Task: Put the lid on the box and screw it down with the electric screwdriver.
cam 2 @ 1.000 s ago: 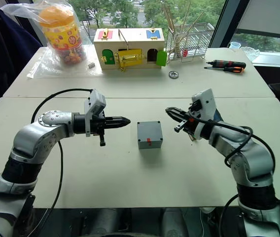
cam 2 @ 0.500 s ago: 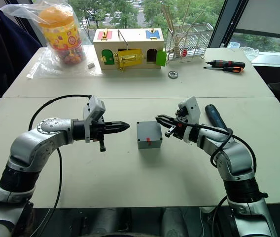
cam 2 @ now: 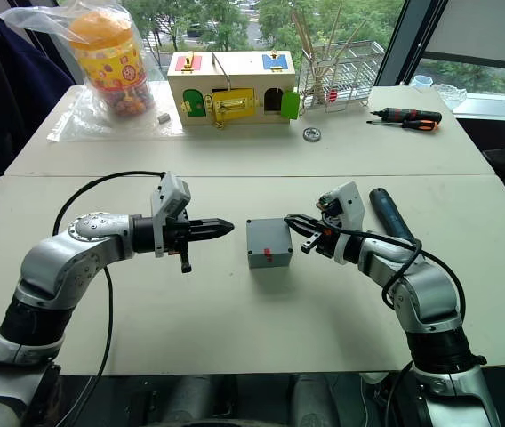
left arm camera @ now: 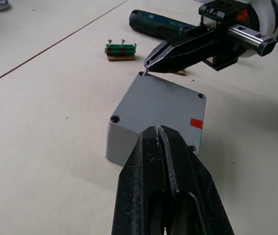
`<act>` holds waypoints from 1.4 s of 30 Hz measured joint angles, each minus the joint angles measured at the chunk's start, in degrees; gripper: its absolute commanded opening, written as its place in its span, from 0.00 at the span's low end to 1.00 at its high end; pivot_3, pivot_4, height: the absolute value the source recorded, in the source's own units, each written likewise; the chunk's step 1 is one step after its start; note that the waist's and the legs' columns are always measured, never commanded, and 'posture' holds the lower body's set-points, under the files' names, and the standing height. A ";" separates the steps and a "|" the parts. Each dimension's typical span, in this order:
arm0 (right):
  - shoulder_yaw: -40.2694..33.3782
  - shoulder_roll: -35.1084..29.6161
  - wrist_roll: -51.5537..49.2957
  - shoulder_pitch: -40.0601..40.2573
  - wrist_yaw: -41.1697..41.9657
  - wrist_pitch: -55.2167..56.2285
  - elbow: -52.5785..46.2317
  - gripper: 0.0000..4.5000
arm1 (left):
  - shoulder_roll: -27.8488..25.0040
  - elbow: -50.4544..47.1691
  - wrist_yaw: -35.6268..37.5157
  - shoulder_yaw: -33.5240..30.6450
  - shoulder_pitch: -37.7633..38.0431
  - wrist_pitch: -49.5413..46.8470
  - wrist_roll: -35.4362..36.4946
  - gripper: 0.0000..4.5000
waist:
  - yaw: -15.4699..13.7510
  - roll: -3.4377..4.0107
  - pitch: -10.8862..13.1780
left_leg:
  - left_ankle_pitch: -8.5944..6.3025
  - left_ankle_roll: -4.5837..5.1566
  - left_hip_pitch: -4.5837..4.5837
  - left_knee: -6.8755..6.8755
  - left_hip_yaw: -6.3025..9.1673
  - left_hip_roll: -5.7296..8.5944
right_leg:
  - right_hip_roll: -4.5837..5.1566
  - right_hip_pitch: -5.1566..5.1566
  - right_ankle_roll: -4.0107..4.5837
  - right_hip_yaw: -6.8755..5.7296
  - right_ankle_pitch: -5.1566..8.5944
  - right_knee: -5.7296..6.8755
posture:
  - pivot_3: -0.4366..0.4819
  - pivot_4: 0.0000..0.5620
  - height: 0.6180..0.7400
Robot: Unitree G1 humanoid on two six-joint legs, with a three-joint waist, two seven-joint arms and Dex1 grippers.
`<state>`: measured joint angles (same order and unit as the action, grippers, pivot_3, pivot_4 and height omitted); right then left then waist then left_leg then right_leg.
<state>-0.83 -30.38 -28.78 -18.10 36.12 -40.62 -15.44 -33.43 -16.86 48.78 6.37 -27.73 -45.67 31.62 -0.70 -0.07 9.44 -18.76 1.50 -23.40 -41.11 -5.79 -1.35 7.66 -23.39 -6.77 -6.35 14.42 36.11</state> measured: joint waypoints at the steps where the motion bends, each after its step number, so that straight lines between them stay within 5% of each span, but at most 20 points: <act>1: 0.01 0.02 0.11 0.00 0.00 0.04 0.02 0.02 | 0.00 0.07 0.04 0.05 0.00 0.01 -0.03 0.00 | 0.00 0.00 0.00 | 0.00 0.00 0.00 0.00 0.00 0.00 | 0.00 0.00 0.00 0.00 0.00 0.00 | 0.48 0.27 0.76; 10: 1.14 0.25 1.31 -1.35 0.47 0.59 2.03 0.02 | 0.11 0.48 0.27 0.40 0.02 1.21 -0.79 0.00 | 0.00 0.00 0.00 | 0.00 0.00 0.00 0.00 0.00 0.00 | 0.00 0.00 0.00 0.00 0.00 0.00 | 0.48 0.27 0.76; 14: 1.69 -0.05 1.63 -1.60 1.46 0.50 2.08 0.31 | 0.42 0.48 0.09 0.98 0.38 1.32 -1.04 0.00 | 0.04 0.00 0.00 | 0.00 0.00 0.00 0.00 0.00 0.00 | 0.00 0.00 0.00 0.00 0.00 0.00 | 0.48 0.27 0.76; 19: 1.76 -0.93 1.58 -2.77 2.18 -0.33 2.07 0.83 | 0.92 0.48 -0.34 1.01 0.64 1.51 -1.10 0.00 | -0.01 0.00 0.00 | 0.00 0.00 0.00 0.00 0.00 0.00 | 0.00 0.00 0.00 0.00 0.00 0.00 | 0.48 0.27 0.76; 25: -4.73 -6.67 -2.08 -3.24 1.98 -6.47 -0.64 0.83 | 1.26 0.25 -0.29 1.24 0.98 2.21 -1.10 0.00 | -0.14 0.02 0.01 | 0.00 0.00 -0.01 0.00 0.01 0.01 | 0.02 0.01 0.00 -0.01 0.00 -0.01 | 0.48 0.27 0.76; 28: -9.89 -14.78 -3.41 -5.71 2.20 -12.02 -0.15 1.00 | 1.07 -0.68 1.04 1.31 0.74 2.33 -0.85 0.00 | -0.05 0.04 0.02 | 0.00 0.00 0.00 -0.02 -0.01 0.02 | 0.04 -0.01 0.00 0.01 0.00 -0.04 | 0.48 0.27 0.76; 31: -12.32 -24.74 -3.49 -9.32 4.38 -16.92 3.65 1.00 | 0.12 -2.62 3.52 1.53 -0.29 2.37 0.05 0.00 | 0.01 0.05 0.03 | 0.00 0.00 0.00 0.02 -0.01 -0.02 | 0.02 -0.04 0.02 0.01 0.01 -0.08 | 0.48 0.27 0.76; 36: -4.22 -40.07 -1.73 -10.19 14.51 -23.64 15.71 1.00 | -3.02 -6.91 9.31 4.85 -1.14 3.53 0.22 0.00 | -0.02 0.07 0.04 | -0.03 0.04 0.00 0.03 -0.07 0.00 | 0.07 -0.06 0.03 0.05 0.01 -0.13 | 0.48 0.27 0.76; 42: 7.60 -44.44 2.01 -12.37 28.93 -20.72 25.60 1.00 | -1.90 -9.36 10.51 8.21 -1.20 4.58 0.05 0.00 | 0.26 0.11 0.05 | -0.03 0.05 0.02 0.00 -0.08 -0.02 | 0.06 -0.07 0.04 0.10 0.01 -0.12 | 0.48 0.27 0.76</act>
<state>6.77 -74.82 -26.77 -30.47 65.05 -61.34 10.16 -35.33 -26.22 59.28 14.58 -28.92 -41.09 31.67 -0.44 0.04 9.49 -18.79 1.55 -23.39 -41.11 -5.87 -1.37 7.72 -23.46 -6.73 -6.25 14.42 36.00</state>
